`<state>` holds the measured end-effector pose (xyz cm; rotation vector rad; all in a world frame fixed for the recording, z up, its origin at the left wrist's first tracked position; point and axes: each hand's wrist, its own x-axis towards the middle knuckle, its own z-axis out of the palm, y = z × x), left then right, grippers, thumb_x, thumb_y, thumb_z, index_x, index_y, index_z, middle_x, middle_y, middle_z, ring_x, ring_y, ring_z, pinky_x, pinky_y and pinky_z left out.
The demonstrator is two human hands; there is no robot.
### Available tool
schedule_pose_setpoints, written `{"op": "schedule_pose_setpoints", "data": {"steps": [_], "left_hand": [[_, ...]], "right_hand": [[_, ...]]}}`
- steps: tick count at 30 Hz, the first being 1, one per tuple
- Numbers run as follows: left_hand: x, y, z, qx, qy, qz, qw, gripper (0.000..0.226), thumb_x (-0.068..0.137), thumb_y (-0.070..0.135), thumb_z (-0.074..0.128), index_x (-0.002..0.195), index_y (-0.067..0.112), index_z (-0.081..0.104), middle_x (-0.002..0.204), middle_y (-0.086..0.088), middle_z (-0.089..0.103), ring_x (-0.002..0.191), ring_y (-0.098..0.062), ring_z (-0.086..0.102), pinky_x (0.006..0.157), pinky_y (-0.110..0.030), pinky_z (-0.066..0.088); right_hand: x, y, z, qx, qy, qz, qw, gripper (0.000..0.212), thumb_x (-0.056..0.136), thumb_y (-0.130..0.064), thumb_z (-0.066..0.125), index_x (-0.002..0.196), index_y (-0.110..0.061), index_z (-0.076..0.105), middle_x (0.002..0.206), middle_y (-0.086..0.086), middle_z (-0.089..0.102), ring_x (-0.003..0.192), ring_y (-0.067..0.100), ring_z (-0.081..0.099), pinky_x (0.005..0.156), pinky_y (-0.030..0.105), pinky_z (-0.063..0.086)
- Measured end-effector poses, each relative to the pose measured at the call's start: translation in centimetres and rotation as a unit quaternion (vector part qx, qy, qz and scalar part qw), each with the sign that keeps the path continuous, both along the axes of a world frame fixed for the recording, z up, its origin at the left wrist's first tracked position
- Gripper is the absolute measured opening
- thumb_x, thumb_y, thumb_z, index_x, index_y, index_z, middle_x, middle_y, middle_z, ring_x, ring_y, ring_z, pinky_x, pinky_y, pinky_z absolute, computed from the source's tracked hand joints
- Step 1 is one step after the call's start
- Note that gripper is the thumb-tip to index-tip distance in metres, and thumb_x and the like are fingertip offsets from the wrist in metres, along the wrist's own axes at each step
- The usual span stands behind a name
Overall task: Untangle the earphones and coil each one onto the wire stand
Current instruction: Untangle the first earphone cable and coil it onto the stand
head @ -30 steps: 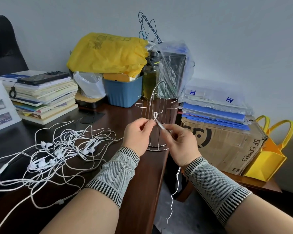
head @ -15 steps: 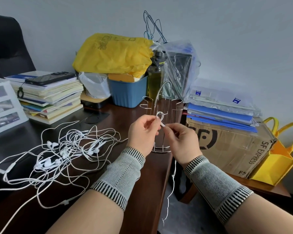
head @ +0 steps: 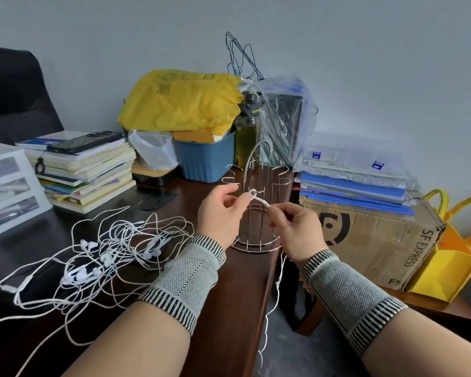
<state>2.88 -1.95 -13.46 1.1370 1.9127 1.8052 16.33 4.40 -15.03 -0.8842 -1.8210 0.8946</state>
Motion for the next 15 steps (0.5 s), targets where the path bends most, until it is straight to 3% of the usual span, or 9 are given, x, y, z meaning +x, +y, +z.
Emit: {"op": "schedule_pose_setpoints", "data": {"steps": [3, 6, 9, 13, 15], "left_hand": [[-0.5, 0.1, 0.2, -0.038, -0.002, -0.035, 0.999, 0.046, 0.087, 0.040, 0.067, 0.127, 0.020, 0.061, 0.089, -0.003, 0.069, 0.063, -0.009, 0.058, 0.073, -0.036, 0.057], [-0.4, 0.4, 0.0, -0.043, -0.064, -0.077, 0.994, 0.045, 0.088, 0.037, 0.068, 0.127, 0.017, 0.061, 0.080, -0.004, 0.067, 0.056, -0.010, 0.050, 0.061, -0.033, 0.050], [0.2, 0.5, 0.1, -0.030, -0.126, -0.105, 0.986, 0.036, 0.089, 0.033, 0.069, 0.118, 0.014, 0.065, 0.071, 0.001, 0.058, 0.047, -0.008, 0.041, 0.051, -0.025, 0.038], [1.1, -0.1, -0.5, -0.022, -0.063, -0.056, 0.996, 0.021, 0.084, 0.040, 0.071, 0.092, 0.020, 0.071, 0.070, 0.005, 0.060, 0.051, -0.005, 0.047, 0.053, -0.023, 0.043], [1.7, -0.6, -1.0, 0.000, -0.065, -0.032, 0.997, 0.021, 0.082, 0.041, 0.072, 0.090, 0.021, 0.070, 0.072, 0.004, 0.061, 0.053, -0.005, 0.049, 0.054, -0.024, 0.045]], "right_hand": [[0.2, 0.3, 0.2, -0.055, 0.036, -0.004, 0.998, 0.027, 0.091, -0.027, 0.063, 0.068, -0.015, 0.066, 0.060, -0.001, 0.062, 0.042, 0.002, 0.044, 0.045, 0.017, 0.039], [0.5, 0.5, -0.3, -0.109, 0.040, 0.001, 0.993, 0.033, 0.088, -0.033, 0.067, 0.064, -0.010, 0.063, 0.052, -0.004, 0.056, 0.040, 0.002, 0.044, 0.047, 0.019, 0.038], [0.8, 0.7, -0.5, -0.152, 0.044, 0.019, 0.987, 0.036, 0.085, -0.037, 0.069, 0.069, -0.005, 0.062, 0.052, -0.002, 0.053, 0.039, 0.004, 0.041, 0.047, 0.021, 0.037], [1.6, 0.9, 0.0, -0.178, 0.046, 0.034, 0.982, 0.037, 0.083, -0.039, 0.071, 0.065, -0.009, 0.058, 0.047, -0.005, 0.051, 0.039, 0.006, 0.040, 0.044, 0.021, 0.036], [2.2, 0.9, 0.2, -0.209, 0.071, 0.056, 0.974, 0.034, 0.081, -0.035, 0.073, 0.066, -0.009, 0.056, 0.046, -0.006, 0.049, 0.040, 0.007, 0.038, 0.043, 0.021, 0.034]]}}
